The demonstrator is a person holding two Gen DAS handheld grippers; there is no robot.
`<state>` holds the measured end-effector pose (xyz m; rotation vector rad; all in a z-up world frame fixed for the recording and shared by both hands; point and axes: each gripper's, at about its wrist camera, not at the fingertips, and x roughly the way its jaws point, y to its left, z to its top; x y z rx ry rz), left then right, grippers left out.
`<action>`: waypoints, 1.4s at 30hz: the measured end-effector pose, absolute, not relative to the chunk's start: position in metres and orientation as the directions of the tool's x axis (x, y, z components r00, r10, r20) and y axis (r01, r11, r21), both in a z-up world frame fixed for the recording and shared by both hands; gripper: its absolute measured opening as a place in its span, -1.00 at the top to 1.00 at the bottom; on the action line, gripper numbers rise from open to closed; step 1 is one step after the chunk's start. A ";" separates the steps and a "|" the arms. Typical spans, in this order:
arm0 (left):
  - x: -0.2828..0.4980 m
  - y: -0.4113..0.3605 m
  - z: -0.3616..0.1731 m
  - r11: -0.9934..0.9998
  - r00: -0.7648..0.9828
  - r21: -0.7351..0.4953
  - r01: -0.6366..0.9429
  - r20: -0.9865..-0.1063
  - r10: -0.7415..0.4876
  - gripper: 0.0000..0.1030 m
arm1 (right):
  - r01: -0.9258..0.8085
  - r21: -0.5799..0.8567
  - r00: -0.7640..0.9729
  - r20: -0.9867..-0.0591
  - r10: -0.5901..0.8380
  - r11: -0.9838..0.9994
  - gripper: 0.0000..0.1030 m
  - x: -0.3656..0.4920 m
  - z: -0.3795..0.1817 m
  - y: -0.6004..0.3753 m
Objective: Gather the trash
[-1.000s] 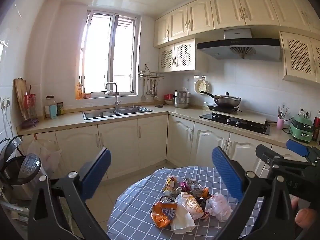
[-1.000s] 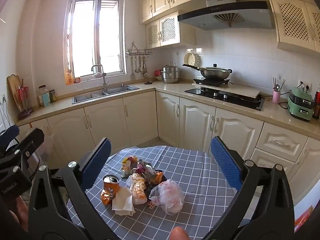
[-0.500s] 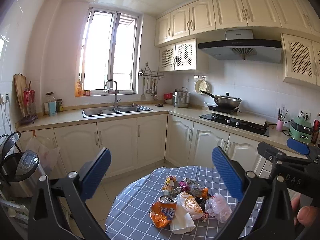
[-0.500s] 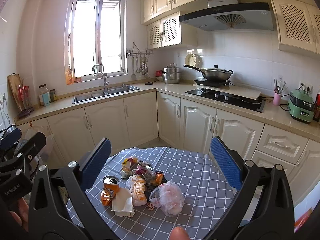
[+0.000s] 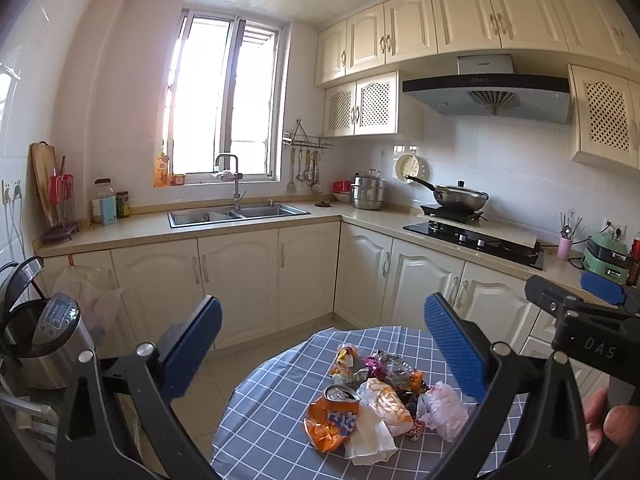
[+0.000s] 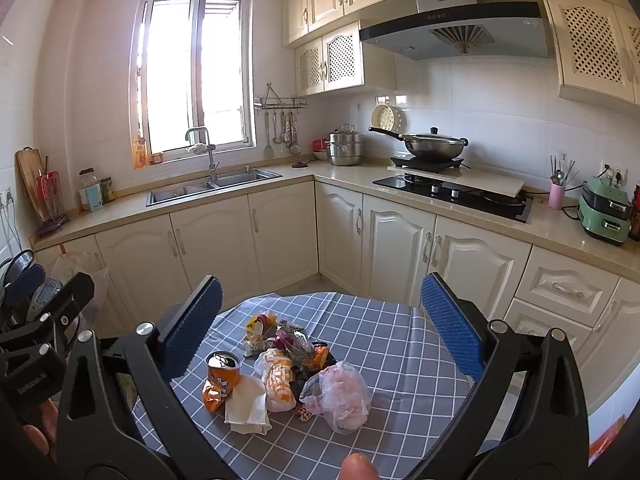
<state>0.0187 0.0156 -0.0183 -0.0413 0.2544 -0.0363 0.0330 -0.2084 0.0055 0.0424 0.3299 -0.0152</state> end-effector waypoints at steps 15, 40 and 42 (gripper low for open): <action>0.058 0.017 -0.064 0.999 0.925 -0.034 0.013 -0.378 -0.025 -0.91 | 0.043 0.035 0.903 -0.428 -0.024 0.998 -0.90 0.070 -0.034 -0.219; 0.168 -0.012 -0.216 0.992 0.748 0.054 0.118 -0.661 -0.054 -0.91 | 0.024 0.085 0.601 -0.797 0.053 0.996 -0.90 0.157 -0.206 -0.252; 0.178 -0.017 -0.224 0.991 0.740 0.049 0.123 -0.670 -0.059 -0.91 | 0.029 0.117 0.579 -0.811 0.078 0.993 -0.90 0.167 -0.218 -0.252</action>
